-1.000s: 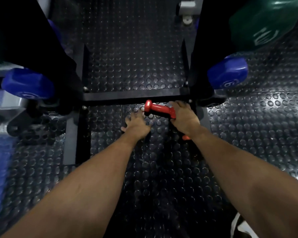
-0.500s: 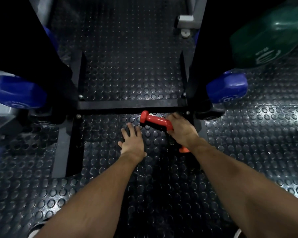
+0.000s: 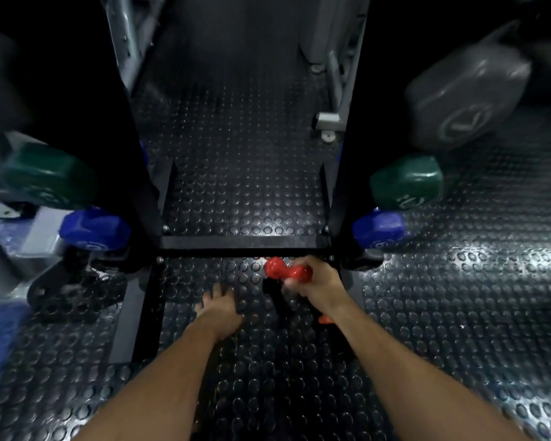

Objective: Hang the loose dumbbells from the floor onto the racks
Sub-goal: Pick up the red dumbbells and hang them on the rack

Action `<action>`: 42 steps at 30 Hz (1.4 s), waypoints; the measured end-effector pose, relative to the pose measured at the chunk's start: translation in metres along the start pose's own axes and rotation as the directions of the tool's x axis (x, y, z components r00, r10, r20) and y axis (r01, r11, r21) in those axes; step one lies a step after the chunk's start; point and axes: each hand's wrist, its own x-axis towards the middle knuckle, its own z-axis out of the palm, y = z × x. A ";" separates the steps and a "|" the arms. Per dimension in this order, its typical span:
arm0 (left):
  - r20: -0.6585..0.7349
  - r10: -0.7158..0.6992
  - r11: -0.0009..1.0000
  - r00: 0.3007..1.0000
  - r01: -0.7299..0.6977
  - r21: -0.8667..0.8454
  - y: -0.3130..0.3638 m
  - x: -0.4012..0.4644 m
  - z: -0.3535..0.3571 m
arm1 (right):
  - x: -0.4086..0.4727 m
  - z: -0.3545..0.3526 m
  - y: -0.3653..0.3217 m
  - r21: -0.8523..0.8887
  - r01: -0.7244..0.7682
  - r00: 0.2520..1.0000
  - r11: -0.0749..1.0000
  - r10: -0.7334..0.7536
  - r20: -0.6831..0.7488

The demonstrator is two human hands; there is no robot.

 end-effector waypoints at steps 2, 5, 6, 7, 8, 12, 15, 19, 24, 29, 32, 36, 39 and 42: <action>-0.026 -0.003 1.000 1.000 0.003 -0.006 -0.001 -0.020 -0.011 | -0.016 -0.014 -0.008 0.027 -0.014 1.000 1.000 0.014 0.003; -0.082 0.008 0.989 0.997 -0.020 -0.145 0.009 -0.049 -0.038 | -0.042 -0.032 -0.023 0.069 0.008 1.000 0.998 -0.007 -0.009; -0.112 0.018 0.963 0.994 -0.047 -0.266 0.015 -0.059 -0.050 | -0.051 -0.040 -0.029 0.084 0.027 1.000 0.996 -0.026 -0.016; -0.143 0.029 0.911 0.989 -0.085 -0.404 0.025 -0.072 -0.065 | -0.059 -0.047 -0.035 0.097 0.045 0.999 0.994 -0.043 -0.024; -0.152 0.032 0.852 0.988 -0.107 -0.512 0.035 -0.084 -0.079 | -0.067 -0.054 -0.041 0.112 0.063 0.998 0.992 -0.060 -0.026; -0.216 0.069 0.667 0.974 -0.206 -0.716 0.077 -0.131 -0.135 | -0.108 -0.086 -0.083 0.159 0.168 0.986 0.973 -0.163 -0.040; -0.284 0.039 0.579 0.958 -0.254 -0.775 0.096 -0.162 -0.164 | -0.135 -0.106 -0.112 0.191 0.253 0.967 0.949 -0.245 -0.065; -0.445 -0.011 0.567 0.895 -0.361 -0.740 0.110 -0.205 -0.199 | -0.169 -0.138 -0.147 0.196 0.328 0.944 0.924 -0.316 -0.092; -0.563 -0.010 0.466 0.826 -0.495 -0.734 0.128 -0.259 -0.242 | -0.209 -0.185 -0.195 0.195 0.412 0.911 0.890 -0.395 -0.121; -0.679 0.069 0.365 0.731 -0.652 -0.665 0.150 -0.312 -0.290 | -0.252 -0.227 -0.255 0.226 0.539 0.840 0.811 -0.500 -0.209; -0.748 0.125 0.286 0.651 -0.746 -0.602 0.168 -0.344 -0.321 | -0.283 -0.253 -0.289 0.206 0.600 0.797 0.773 -0.553 -0.244; -0.805 0.147 0.099 0.575 -0.818 -0.567 0.196 -0.390 -0.363 | -0.321 -0.287 -0.329 0.113 0.665 0.737 0.739 -0.623 -0.261; -0.860 0.167 -0.008 0.482 -0.871 -0.490 0.218 -0.427 -0.399 | -0.346 -0.307 -0.356 0.036 0.719 0.679 0.694 -0.690 -0.252; -0.879 0.182 -0.104 0.441 -0.880 -0.463 0.239 -0.463 -0.432 | -0.366 -0.324 -0.378 -0.065 0.789 0.573 0.611 -0.770 -0.281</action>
